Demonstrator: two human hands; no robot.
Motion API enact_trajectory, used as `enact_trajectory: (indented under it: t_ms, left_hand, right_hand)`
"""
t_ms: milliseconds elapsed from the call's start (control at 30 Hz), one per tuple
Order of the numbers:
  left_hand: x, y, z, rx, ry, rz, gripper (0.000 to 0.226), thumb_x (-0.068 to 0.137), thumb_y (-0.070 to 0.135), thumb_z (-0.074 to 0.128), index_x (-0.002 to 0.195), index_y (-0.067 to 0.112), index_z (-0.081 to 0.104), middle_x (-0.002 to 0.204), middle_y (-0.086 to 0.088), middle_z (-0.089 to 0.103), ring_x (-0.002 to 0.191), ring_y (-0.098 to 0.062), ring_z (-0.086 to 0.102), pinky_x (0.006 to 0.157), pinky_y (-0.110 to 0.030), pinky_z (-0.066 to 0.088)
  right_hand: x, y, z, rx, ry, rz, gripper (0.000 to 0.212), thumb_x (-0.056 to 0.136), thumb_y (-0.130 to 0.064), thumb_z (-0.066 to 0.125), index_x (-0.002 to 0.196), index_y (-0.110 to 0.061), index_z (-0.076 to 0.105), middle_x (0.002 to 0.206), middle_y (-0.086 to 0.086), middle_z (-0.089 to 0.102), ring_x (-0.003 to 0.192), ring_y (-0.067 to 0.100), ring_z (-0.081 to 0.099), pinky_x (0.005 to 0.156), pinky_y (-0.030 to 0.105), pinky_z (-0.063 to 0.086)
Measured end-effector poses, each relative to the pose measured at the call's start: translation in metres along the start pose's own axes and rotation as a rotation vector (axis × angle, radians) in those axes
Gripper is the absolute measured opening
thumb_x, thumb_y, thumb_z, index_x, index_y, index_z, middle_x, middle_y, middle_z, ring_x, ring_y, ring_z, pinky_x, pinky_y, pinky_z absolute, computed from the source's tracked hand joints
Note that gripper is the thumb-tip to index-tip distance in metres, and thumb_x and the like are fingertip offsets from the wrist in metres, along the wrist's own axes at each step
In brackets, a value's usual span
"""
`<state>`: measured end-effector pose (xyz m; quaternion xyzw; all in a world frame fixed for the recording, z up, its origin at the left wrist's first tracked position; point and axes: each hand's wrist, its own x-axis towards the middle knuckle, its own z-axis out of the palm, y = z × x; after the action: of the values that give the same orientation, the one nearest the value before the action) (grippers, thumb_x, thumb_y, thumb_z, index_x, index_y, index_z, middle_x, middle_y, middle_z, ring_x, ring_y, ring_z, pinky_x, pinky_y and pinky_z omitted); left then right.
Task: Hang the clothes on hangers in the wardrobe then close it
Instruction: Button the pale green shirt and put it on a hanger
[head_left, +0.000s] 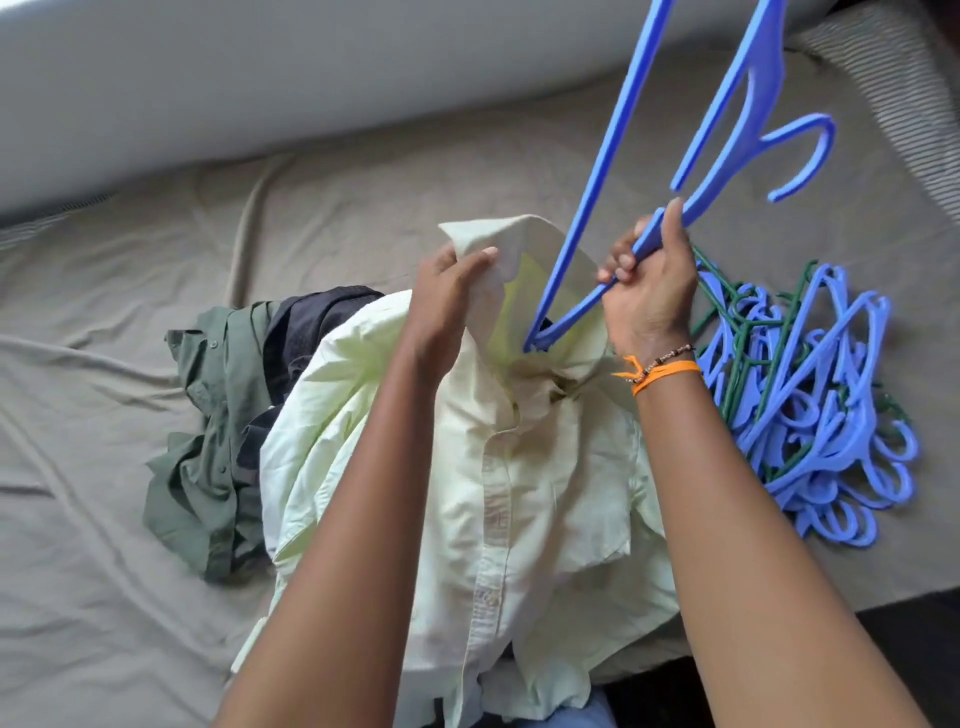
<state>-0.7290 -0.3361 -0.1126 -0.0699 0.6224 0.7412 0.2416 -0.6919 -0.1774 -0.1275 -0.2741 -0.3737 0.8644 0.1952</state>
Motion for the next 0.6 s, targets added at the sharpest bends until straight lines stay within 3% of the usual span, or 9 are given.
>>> enact_trajectory:
  t_ms: [133,267,367,500,600]
  left_hand:
    - [-0.033,0.040,-0.009,-0.132,-0.092,0.140,0.015,0.088,0.010,0.052,0.098,0.010,0.064,0.080,0.001,0.070,0.072,-0.011,0.063,0.066,-0.022,0.050]
    - [-0.055,0.077,-0.022,-0.281,-0.050,0.196,0.015,0.095,0.007,0.045,0.097,0.005,0.060,0.077,-0.004,0.071,0.068,-0.014,0.067,0.066,-0.024,0.054]
    - [-0.064,0.089,-0.036,-0.211,-0.029,0.203,0.022,0.099,0.008,0.038,0.090,0.006,0.058,0.071,-0.002,0.070,0.061,-0.012,0.066,0.059,-0.022,0.053]
    - [-0.070,0.086,-0.048,-0.154,0.032,0.163,0.021,0.100,0.018,0.042,0.092,0.011,0.059,0.080,-0.005,0.065,0.066,-0.014,0.062,0.064,-0.025,0.051]
    - [-0.070,0.083,-0.053,0.006,0.132,0.103,0.020,0.100,0.019,0.044,0.088,0.017,0.059,0.083,-0.001,0.061,0.072,-0.009,0.060,0.064,-0.020,0.048]
  right_hand:
    - [-0.009,-0.013,0.029,-0.174,-0.086,-0.156,0.027,0.087,-0.036,0.046,0.070,-0.018,0.036,0.050,-0.011,0.032,0.045,0.006,0.024,0.051,0.022,0.023]
    - [-0.017,-0.016,0.017,-0.540,-0.143,-0.222,0.023,0.084,-0.033,0.054,0.069,-0.022,0.040,0.051,-0.016,0.037,0.050,0.003,0.031,0.055,0.017,0.028]
    - [-0.025,-0.023,-0.003,-0.775,-0.149,-0.222,0.022,0.081,-0.039,0.057,0.072,-0.023,0.044,0.061,-0.011,0.041,0.058,0.003,0.038,0.064,0.019,0.034]
    - [-0.036,-0.031,-0.019,-0.972,-0.211,-0.148,0.025,0.079,-0.041,0.055,0.071,-0.018,0.047,0.065,-0.001,0.047,0.060,0.006,0.046,0.067,0.020,0.039]
    - [-0.040,-0.032,-0.019,-1.020,-0.241,-0.111,0.018,0.077,-0.030,0.059,0.080,-0.021,0.044,0.071,0.002,0.056,0.061,0.005,0.058,0.072,0.026,0.046]
